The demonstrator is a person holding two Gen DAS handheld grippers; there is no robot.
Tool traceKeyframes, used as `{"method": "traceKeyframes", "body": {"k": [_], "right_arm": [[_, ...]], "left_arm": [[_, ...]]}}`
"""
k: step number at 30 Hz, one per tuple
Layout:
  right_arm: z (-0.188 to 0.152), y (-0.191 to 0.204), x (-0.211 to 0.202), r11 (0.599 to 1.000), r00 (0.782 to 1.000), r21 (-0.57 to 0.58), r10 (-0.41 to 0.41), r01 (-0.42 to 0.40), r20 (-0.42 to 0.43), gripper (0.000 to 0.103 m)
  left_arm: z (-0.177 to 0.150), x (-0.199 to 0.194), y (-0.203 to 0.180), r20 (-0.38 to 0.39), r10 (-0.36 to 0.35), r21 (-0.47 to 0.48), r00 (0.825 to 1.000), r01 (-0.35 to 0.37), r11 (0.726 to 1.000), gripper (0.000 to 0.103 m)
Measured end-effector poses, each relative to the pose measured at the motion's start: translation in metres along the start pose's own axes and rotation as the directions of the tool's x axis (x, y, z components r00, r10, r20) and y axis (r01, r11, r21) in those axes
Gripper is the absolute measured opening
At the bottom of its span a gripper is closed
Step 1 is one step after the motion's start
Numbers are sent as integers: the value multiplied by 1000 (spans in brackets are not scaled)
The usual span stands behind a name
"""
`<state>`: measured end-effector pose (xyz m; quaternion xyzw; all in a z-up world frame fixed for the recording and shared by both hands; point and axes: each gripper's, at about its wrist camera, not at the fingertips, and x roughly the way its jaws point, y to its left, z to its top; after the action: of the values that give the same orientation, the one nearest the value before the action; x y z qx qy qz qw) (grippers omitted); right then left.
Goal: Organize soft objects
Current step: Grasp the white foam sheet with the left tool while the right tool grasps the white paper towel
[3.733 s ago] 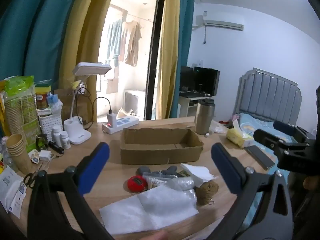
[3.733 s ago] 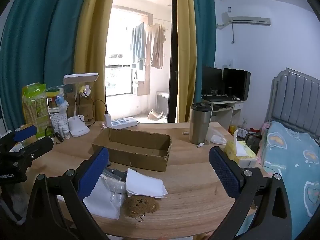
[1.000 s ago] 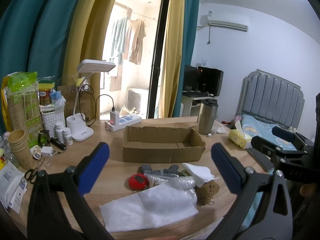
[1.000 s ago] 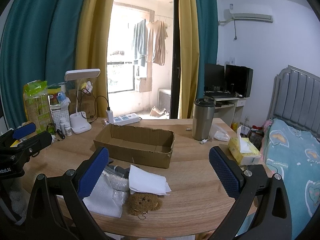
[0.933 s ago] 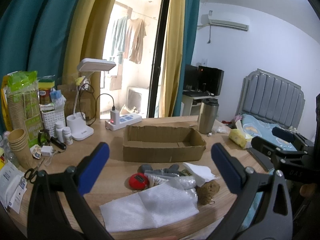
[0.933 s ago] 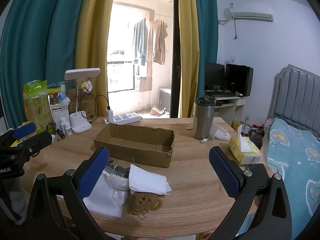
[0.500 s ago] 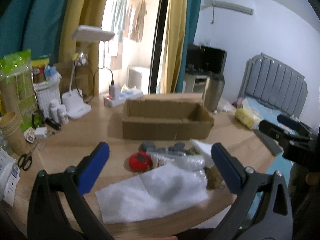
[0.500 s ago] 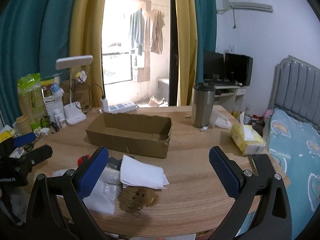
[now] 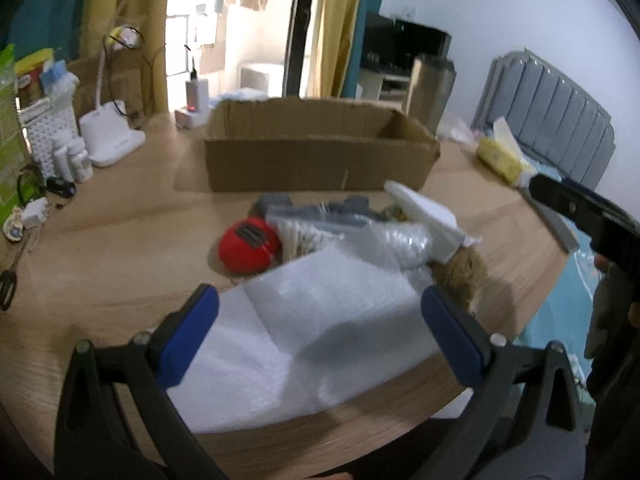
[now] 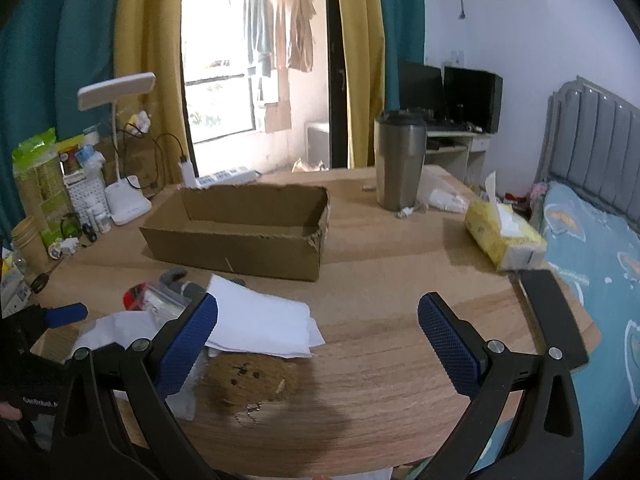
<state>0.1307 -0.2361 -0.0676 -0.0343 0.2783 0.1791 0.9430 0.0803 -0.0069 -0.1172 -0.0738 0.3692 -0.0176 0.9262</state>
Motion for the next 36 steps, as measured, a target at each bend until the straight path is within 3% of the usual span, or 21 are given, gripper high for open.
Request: {"method": "traceKeyframes", "body": {"k": [9,14,17,19,30,36], "right_arm": [[-2,-12,25,1000,999,23,16,-15,-41,103],[0,-17,34,999,999,30,24,-22,-48,103],[1,-17,42,999,998,30,36,-34,-58,103],[2,-13,47,998,997,26,50,-48,-64,103],[-3,8,83,990,978,11,143,-142,-150,101],[-7,11,97,980,957,45,198,-193,-210,94]], "left_arm": [[-12,34,-17,-129,52,123,990,-36,992,102],[-23,45,-13,-190,90,144,978,-63,988,102],[-25,45,-10,-197,73,130,978,-48,990,101],[-25,45,-9,-193,68,129,979,-44,991,95],[-21,28,12,-174,38,90,984,-23,996,37],[-23,21,26,-169,-6,37,986,12,999,23]]}}
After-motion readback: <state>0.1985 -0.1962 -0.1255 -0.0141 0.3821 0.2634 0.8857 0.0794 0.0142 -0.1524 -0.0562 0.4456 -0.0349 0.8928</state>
